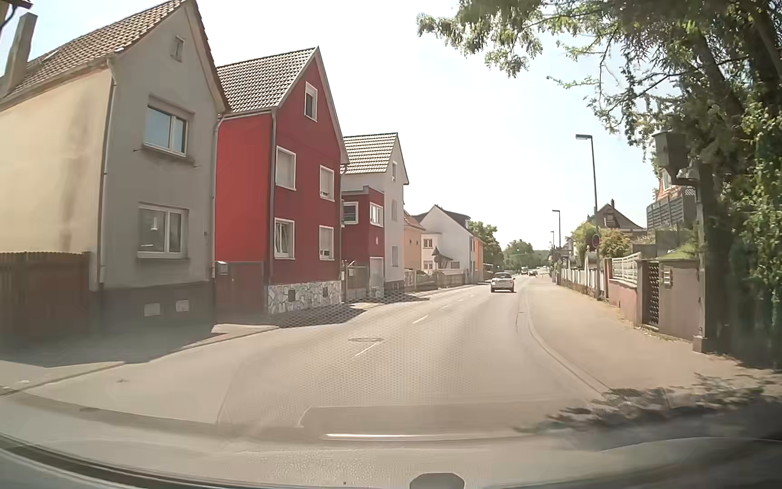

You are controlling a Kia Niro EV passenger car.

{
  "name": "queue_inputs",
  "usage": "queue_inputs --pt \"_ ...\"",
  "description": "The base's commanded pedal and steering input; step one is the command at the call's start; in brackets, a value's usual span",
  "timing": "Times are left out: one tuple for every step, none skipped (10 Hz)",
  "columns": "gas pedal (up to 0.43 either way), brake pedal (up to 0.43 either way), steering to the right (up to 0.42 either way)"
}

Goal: Follow the waypoints while adhering to traffic rules and regulations

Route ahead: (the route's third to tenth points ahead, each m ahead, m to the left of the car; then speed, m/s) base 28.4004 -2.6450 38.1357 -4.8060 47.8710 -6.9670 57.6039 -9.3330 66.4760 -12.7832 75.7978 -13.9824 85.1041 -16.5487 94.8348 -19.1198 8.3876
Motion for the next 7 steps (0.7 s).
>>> queue_inputs --pt "0.0 0.0 0.074" --pt "0.0 0.0 0.077" --pt "0.0 0.0 0.077" --pt "0.0 0.0 0.078" --pt "0.0 0.0 0.078" --pt "0.0 0.0 0.076" --pt "0.0 0.0 0.075"
